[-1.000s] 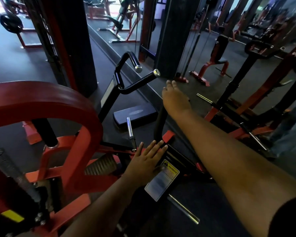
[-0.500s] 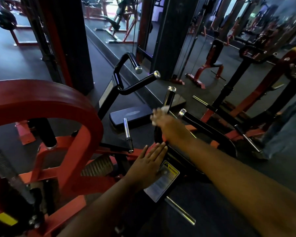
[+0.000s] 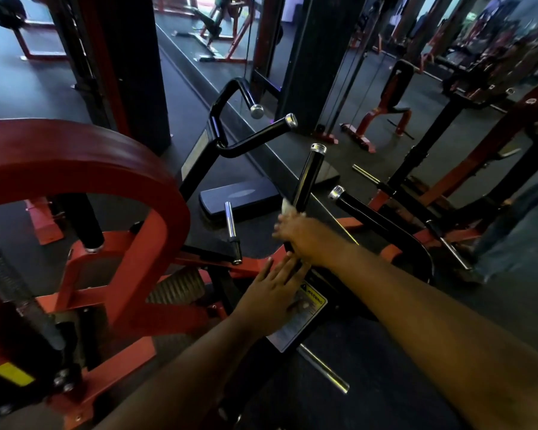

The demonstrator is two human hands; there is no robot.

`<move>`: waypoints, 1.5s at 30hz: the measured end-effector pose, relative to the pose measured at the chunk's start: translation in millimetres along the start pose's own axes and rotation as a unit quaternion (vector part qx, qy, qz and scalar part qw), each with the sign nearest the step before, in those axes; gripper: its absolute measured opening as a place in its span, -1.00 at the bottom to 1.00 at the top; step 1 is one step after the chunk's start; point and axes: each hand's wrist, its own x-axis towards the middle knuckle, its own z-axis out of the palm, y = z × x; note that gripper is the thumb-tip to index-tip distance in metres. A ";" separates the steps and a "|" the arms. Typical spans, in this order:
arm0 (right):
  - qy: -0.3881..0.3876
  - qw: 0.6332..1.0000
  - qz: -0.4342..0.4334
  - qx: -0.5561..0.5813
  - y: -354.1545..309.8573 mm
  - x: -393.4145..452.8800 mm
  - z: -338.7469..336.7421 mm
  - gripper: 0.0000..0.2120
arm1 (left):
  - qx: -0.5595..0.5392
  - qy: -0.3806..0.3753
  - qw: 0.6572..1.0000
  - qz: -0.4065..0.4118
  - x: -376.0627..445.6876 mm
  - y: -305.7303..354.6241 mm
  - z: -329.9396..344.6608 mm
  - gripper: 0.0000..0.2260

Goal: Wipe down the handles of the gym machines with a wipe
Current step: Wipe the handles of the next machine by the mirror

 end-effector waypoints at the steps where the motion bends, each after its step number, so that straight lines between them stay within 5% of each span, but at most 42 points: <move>1: -0.024 0.999 -0.035 0.029 -7.0 -12.5 5.3 -0.59 | -0.007 -0.003 1.000 0.003 -3.8 1.4 3.2 -0.32; 4: -0.032 0.993 -0.079 0.080 -1.1 -30.4 6.9 -0.62 | -0.015 -0.014 1.000 0.000 -15.5 6.7 9.6 -0.30; 8: 0.152 0.984 0.029 0.093 35.0 1.7 -4.9 -0.51 | -0.011 -0.010 1.000 -0.006 -23.4 16.2 9.3 -0.25; 13: 0.067 0.995 -0.001 0.073 13.5 -11.0 19.2 -0.43 | 0.005 -0.043 0.999 -0.006 -30.0 25.6 12.7 -0.21; 19: -0.010 0.983 -0.068 0.169 11.8 -53.5 25.9 -0.58 | 0.009 -0.048 0.999 -0.003 -25.2 24.5 12.1 -0.22; 25: 0.259 0.964 0.052 0.012 37.8 -1.0 -36.2 -0.47 | 0.013 0.024 1.000 -0.001 -8.5 28.7 7.4 -0.21; 30: 0.169 0.967 0.182 -0.060 56.1 30.6 -53.6 -0.58 | 0.021 0.030 0.999 -0.013 -0.3 28.5 7.1 -0.26; 35: 0.058 0.988 0.089 -0.110 18.7 17.3 -12.5 -0.63 | 0.023 0.022 0.999 -0.004 -2.7 26.3 6.8 -0.27; 40: -0.069 0.996 -0.035 -0.045 -2.7 -33.0 0.1 -0.51 | 0.011 0.026 1.000 -0.003 -4.2 24.3 12.2 -0.31; 43: 0.012 0.996 -0.047 0.071 7.2 -38.4 1.7 -0.50 | 0.014 0.021 1.000 0.001 -4.4 23.0 10.6 -0.29; 45: 0.145 0.987 0.009 0.061 22.3 -18.2 -6.1 -0.48 | 0.023 0.016 1.000 0.003 -4.2 22.6 7.2 -0.26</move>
